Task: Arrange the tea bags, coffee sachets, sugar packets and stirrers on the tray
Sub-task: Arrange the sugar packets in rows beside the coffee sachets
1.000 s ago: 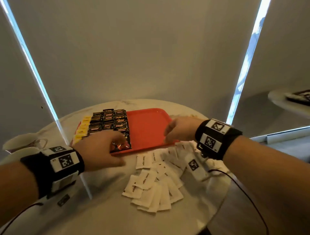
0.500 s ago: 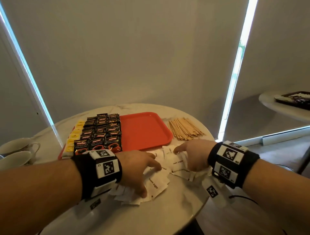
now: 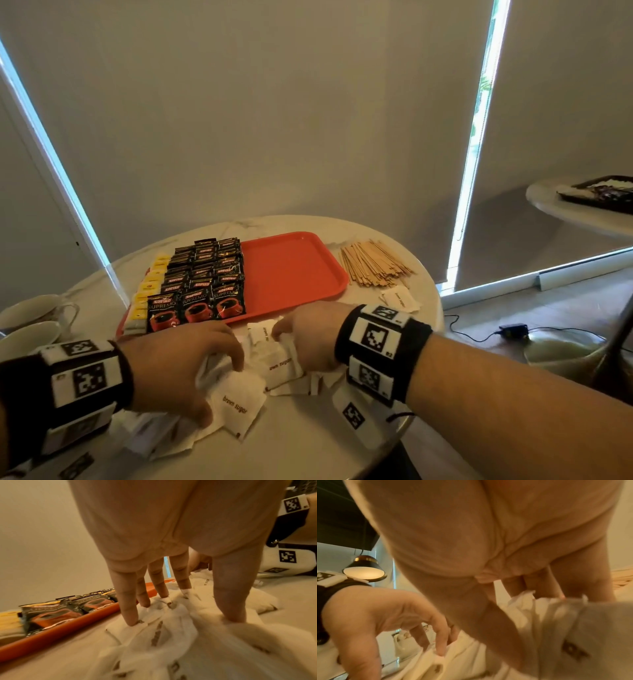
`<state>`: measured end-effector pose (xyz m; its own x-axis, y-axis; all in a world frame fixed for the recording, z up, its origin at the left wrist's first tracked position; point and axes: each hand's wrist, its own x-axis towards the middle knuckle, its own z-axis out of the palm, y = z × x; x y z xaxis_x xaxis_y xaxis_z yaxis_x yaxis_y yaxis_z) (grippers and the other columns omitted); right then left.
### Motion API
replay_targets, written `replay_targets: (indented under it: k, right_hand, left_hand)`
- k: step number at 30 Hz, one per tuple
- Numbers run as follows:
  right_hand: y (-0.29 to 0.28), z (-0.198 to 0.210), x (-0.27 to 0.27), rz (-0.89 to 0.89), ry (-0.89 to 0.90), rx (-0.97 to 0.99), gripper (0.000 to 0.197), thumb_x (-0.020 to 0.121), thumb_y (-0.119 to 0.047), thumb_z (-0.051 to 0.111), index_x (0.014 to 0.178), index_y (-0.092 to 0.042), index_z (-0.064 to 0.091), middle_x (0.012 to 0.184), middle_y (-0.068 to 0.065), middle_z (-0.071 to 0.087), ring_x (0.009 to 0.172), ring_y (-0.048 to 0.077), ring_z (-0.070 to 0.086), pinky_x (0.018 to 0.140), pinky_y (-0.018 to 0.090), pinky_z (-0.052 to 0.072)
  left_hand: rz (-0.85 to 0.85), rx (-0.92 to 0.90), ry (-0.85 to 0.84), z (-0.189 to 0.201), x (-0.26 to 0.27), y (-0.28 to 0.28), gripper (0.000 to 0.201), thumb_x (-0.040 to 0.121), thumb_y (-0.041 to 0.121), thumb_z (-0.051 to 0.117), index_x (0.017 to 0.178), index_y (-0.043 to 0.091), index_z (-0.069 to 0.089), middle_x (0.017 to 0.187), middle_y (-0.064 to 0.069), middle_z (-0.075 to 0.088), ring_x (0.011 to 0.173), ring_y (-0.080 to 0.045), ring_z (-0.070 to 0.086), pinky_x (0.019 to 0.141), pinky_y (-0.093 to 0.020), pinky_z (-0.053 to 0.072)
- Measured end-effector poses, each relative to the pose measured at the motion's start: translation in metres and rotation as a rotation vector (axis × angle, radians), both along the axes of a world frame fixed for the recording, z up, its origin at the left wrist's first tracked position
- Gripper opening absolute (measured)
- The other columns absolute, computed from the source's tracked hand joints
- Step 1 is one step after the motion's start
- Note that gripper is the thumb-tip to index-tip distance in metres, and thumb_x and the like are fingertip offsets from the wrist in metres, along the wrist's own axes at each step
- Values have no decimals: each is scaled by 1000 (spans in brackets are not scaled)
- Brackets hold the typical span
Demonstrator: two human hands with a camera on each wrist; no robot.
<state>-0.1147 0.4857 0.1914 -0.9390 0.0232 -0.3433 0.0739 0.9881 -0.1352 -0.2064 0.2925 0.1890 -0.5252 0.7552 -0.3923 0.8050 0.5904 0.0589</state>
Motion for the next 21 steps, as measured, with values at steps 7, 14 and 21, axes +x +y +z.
replay_targets:
  k: [7, 14, 21]
  right_hand:
    - [53, 29, 10, -339, 121, -145, 55, 90, -31, 72, 143, -29, 55, 145, -4, 55, 132, 19, 51, 106, 38, 41]
    - [100, 4, 9, -622, -28, -48, 52, 81, -50, 77, 127, -26, 68, 117, -3, 68, 104, 19, 64, 96, 39, 55]
    - [50, 3, 9, -322, -42, -58, 42, 96, -45, 61, 135, -31, 60, 133, -6, 61, 116, 15, 57, 98, 32, 48]
  left_hand:
    - [17, 90, 44, 2, -2, 12, 85, 73, 70, 79, 145, 52, 38, 146, 28, 39, 133, 2, 41, 113, -30, 44]
    - [-25, 39, 25, -10, -2, 32, 92, 77, 67, 78, 155, 48, 33, 161, 20, 34, 142, -8, 39, 116, -40, 42]
    - [-35, 48, -8, -12, 5, 19, 82, 77, 63, 80, 148, 54, 42, 159, 22, 38, 142, -9, 40, 117, -41, 39]
